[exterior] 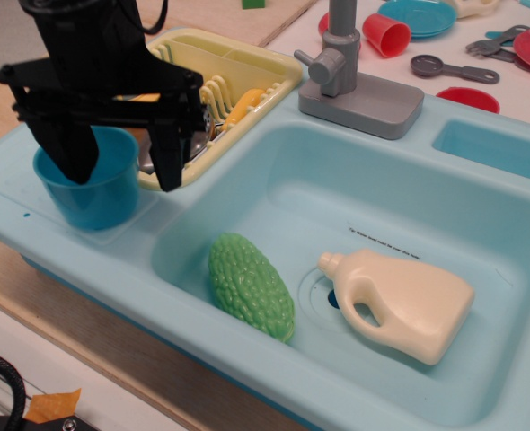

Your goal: Put cup from anywhere into sink

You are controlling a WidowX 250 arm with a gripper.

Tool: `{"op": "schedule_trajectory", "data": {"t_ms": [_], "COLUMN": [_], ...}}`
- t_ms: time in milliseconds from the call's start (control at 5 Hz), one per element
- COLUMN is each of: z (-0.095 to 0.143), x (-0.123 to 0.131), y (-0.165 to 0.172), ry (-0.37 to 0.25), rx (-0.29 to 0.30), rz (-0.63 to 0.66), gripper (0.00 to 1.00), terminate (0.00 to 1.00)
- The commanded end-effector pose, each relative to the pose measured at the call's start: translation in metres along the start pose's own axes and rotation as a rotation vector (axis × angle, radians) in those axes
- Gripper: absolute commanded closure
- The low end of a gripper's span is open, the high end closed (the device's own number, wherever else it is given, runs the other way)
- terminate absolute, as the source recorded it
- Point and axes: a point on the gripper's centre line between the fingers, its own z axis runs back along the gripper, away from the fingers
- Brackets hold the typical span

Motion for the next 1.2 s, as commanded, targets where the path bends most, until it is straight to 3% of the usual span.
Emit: {"op": "schedule_trajectory", "data": {"t_ms": [0,200,600,1000], "z": [-0.011,-0.015,0.001,0.004], "x": [0.006,0.007,0.015,0.038], "y": [0.001,-0.001,-0.013,-0.044], "ry": [0.015,0.027,0.005,-0.044], "rx": [-0.018,-0.025,0.013,-0.017], "rz": [0.026,0.026,-0.01,-0.11], "gripper": [1.0,1.0,1.0,1.0], "terminate": [0.0,0.0,0.0,0.0]}}
